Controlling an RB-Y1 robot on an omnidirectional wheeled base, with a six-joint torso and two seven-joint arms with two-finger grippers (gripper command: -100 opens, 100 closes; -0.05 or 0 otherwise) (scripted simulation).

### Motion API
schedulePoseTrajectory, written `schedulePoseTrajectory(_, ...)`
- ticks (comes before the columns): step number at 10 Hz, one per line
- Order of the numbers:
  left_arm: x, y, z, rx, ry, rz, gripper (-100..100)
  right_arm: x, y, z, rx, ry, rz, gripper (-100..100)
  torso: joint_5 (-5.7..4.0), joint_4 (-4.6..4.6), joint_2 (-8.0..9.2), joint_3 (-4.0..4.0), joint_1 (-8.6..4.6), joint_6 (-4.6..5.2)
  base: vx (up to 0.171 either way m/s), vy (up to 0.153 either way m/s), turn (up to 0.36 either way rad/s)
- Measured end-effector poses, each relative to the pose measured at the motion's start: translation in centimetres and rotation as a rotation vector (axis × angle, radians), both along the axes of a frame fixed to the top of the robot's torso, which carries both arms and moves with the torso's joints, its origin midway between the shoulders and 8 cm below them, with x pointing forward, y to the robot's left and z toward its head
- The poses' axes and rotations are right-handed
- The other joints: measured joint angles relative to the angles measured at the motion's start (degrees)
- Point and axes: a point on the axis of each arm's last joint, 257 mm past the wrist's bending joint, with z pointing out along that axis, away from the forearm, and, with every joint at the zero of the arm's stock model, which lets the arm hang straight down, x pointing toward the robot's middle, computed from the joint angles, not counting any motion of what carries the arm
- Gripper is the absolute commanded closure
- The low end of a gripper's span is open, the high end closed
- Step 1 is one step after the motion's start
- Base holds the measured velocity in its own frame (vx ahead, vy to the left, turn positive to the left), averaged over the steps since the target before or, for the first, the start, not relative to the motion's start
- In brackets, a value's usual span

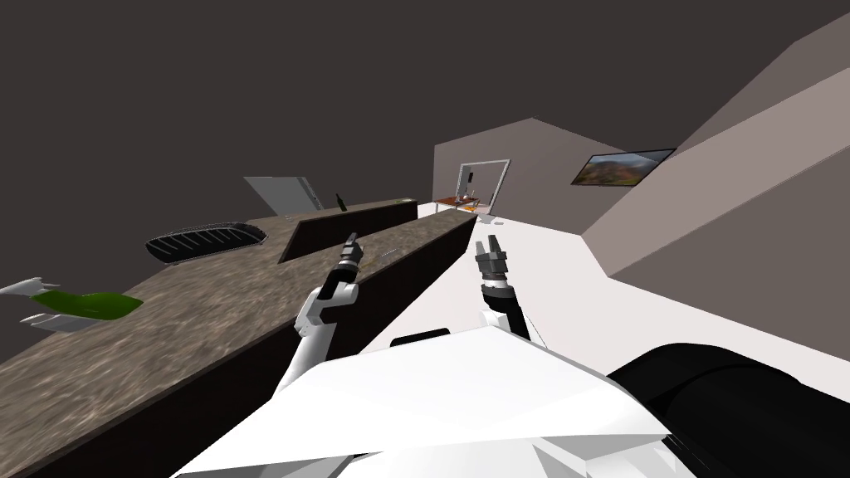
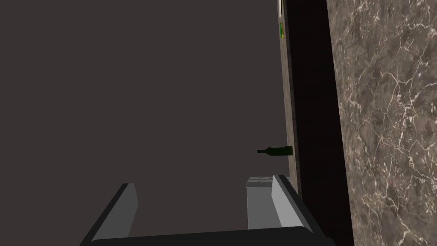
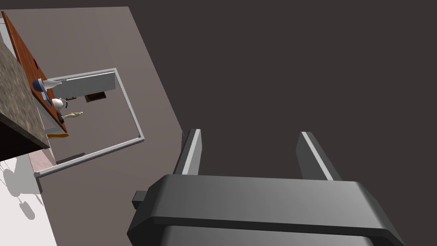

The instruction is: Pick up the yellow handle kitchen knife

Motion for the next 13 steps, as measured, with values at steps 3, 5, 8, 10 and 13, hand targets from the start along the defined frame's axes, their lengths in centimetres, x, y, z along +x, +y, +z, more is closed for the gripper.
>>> schedulePoseTrajectory(3, 2.6, 0.7, -1.3, -0.037, 0.081, 0.016, -100, 0.0, 0.0, 0.0, 0.0, 0.0, 0.0, 0, -0.02, 0.0, -0.02, -0.01, -0.1, 0.0, -0.017, -0.065, 0.012)
schedulePoseTrajectory(5, 3.6, 1.1, -2.2, -0.052, 0.126, 0.024, -100, 0.0, 0.0, 0.0, 0.0, 0.0, 0.0, 0, 0.01, -0.01, -0.05, -0.03, 0.06, -0.01, -0.008, -0.038, 0.009)
schedulePoseTrajectory(8, 5.0, 1.5, -3.5, -0.081, 0.192, 0.037, -100, 0.0, 0.0, 0.0, 0.0, 0.0, 0.0, 0, 0.01, -0.01, -0.06, -0.03, 0.08, -0.01, -0.005, -0.038, 0.008)
schedulePoseTrajectory(10, 6.2, 1.9, -4.5, -0.106, 0.239, 0.047, -100, 0.0, 0.0, 0.0, 0.0, 0.0, 0.0, 0, 0.0, -0.02, -0.07, -0.04, 0.03, -0.01, -0.002, -0.033, 0.008)
schedulePoseTrajectory(13, 7.3, 2.3, -5.6, -0.137, 0.309, 0.062, -100, 0.0, 0.0, 0.0, 0.0, 0.0, 0.0, 0, 0.01, -0.03, -0.11, -0.07, 0.05, -0.01, 0.007, -0.031, 0.011)
